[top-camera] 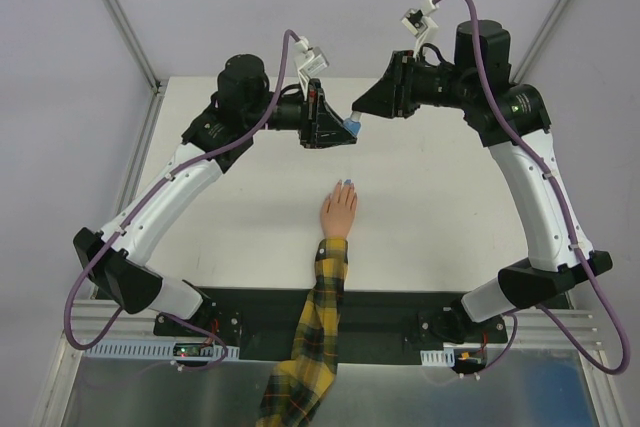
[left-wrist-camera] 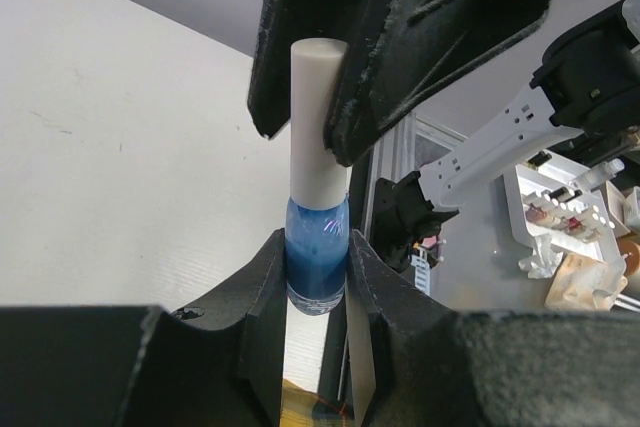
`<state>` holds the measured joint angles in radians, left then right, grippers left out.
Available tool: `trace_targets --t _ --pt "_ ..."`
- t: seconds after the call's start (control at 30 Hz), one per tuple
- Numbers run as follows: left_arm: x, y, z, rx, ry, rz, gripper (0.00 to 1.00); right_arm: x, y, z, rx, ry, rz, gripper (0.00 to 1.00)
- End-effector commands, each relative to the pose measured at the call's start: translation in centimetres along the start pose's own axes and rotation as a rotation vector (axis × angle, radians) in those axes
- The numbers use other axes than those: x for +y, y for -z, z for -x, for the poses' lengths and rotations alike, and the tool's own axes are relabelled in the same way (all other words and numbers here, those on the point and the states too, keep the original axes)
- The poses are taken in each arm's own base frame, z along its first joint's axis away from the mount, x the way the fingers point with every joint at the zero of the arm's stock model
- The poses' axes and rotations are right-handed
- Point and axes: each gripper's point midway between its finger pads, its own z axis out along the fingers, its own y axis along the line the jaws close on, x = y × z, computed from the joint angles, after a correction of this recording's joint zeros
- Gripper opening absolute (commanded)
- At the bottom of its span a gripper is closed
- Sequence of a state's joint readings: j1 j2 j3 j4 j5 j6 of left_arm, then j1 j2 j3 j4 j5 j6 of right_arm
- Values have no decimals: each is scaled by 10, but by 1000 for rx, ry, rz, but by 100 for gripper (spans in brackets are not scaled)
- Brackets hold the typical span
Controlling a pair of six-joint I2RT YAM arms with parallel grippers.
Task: Paint the nails
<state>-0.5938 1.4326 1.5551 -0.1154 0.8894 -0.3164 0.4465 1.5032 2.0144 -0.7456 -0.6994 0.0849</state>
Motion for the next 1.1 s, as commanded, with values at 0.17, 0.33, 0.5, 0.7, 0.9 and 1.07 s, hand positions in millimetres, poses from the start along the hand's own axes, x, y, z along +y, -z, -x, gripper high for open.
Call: trace_targets --t 0.17,0.33,0.5,0.7,0.9,1.07 --pt "3 7 13 -71 -53 85 13 8 6 6 -25 61 24 1" --pt "31 25 15 -122 14 238 55 -19 5 7 -87 56 -103 0" --pt "52 49 12 -165 53 353 59 -68 13 5 -170 53 -352 1" --pt "43 78 5 -211 54 428 64 -178 42 -31 -283 44 -846 1" --pt "26 99 -6 -171 54 471 68 -265 55 -88 -376 62 -1145 1" --pt "17 112 -5 -122 31 499 71 -302 47 -118 -403 62 -1220 1"
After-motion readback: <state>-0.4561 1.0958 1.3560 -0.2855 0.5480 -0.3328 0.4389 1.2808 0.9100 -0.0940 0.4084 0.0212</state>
